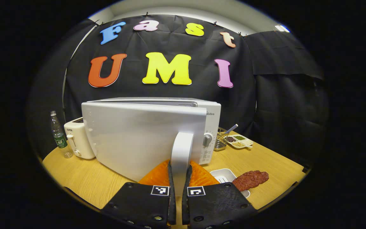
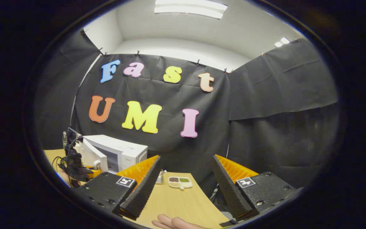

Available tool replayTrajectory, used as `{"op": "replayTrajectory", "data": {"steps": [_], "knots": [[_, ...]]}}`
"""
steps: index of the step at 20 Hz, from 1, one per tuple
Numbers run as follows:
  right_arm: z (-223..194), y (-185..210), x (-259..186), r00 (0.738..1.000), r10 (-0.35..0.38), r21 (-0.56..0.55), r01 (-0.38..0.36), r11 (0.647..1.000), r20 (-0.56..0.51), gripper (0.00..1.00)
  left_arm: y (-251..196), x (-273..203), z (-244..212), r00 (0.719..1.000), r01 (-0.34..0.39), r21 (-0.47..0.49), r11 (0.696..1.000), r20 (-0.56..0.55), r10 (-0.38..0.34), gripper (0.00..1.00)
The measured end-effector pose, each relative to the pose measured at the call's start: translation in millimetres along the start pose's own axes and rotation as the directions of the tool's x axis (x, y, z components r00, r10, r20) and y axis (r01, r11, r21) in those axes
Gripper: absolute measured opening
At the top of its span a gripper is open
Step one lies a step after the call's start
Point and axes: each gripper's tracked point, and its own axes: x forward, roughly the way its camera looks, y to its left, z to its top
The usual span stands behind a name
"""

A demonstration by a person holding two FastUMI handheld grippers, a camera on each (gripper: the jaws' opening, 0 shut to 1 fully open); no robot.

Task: Open the microwave oven with the left hand, put the food in, and close the microwave oven.

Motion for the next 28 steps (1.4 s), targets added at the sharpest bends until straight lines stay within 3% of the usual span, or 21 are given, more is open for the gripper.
{"op": "replayTrajectory", "data": {"steps": [2,3,4,7,8,9,10,12,13,14,16,21,22,23,28], "knots": [[-2.3,7.9,-1.6,1.000,0.011,-0.003,-0.011,1.000,-0.007,1.00,12.4,-24.5,-5.2,1.000,-0.014,-0.011,1.000,-0.005,0.014,0.06],[-2.5,10.6,-2.0,1.000,0.013,-0.003,-0.013,1.000,-0.008,0.96,19.7,-37.7,-6.2,1.000,-0.023,-0.006,1.000,-0.002,0.023,0.00],[-3.6,13.5,-2.7,1.000,0.016,-0.005,-0.016,1.000,-0.014,0.95,27.0,-50.6,-10.0,0.999,-0.038,-0.005,0.999,-0.011,0.038,0.13],[-7.5,25.6,-8.4,0.999,0.038,-0.003,-0.038,0.999,-0.030,0.95,52.8,-86.3,-16.9,0.996,-0.084,-0.017,0.996,-0.024,0.083,0.18],[-9.0,28.5,-10.1,0.998,0.046,-0.003,-0.046,0.999,-0.035,0.96,60.8,-100.1,-22.6,0.996,-0.086,-0.027,0.996,-0.038,0.085,0.41],[-10.1,31.7,-12.6,0.998,0.051,-0.004,-0.051,0.999,-0.039,0.96,69.3,-112.8,-27.3,0.994,-0.098,-0.040,0.994,-0.048,0.096,0.30],[-11.2,34.4,-13.7,0.998,0.055,-0.006,-0.055,0.998,-0.041,1.00,79.9,-126.0,-29.3,0.991,-0.123,-0.049,0.991,-0.051,0.120,0.27],[-14.2,39.1,-16.3,0.997,0.060,-0.010,-0.061,0.998,-0.052,0.95,99.2,-151.5,-27.6,0.985,-0.169,-0.052,0.984,-0.040,0.167,0.73],[-15.7,42.6,-16.8,0.996,0.065,-0.008,-0.065,0.998,-0.059,0.95,106.8,-163.4,-27.2,0.982,-0.188,-0.054,0.981,-0.036,0.186,0.70],[-18.6,45.4,-16.0,0.995,0.069,-0.002,-0.070,0.998,-0.070,0.95,116.5,-174.9,-26.9,0.975,-0.222,-0.060,0.973,-0.042,0.219,0.84],[-25.0,53.2,-13.7,0.991,0.086,0.015,-0.085,0.996,-0.103,1.00,135.6,-196.0,-20.7,0.957,-0.290,-0.069,0.955,-0.029,0.288,0.87],[-33.5,65.7,-4.7,0.983,0.110,0.014,-0.109,0.994,-0.147,0.96,153.1,-232.5,-6.1,0.940,-0.339,-0.120,0.933,0.000,0.341,0.89],[-37.3,69.7,-1.8,0.980,0.120,0.012,-0.120,0.993,-0.156,0.96,155.3,-237.4,-1.6,0.937,-0.346,-0.130,0.929,0.002,0.350,0.79],[-42.0,73.5,2.1,0.976,0.134,0.011,-0.135,0.991,-0.172,1.00,157.0,-240.3,2.4,0.934,-0.353,-0.139,0.925,0.001,0.357,0.89],[-86.1,86.1,34.3,0.927,0.206,0.006,-0.215,0.977,-0.313,1.00,152.4,-255.7,38.3,0.925,-0.373,-0.134,0.918,0.028,0.380,0.90]]}}
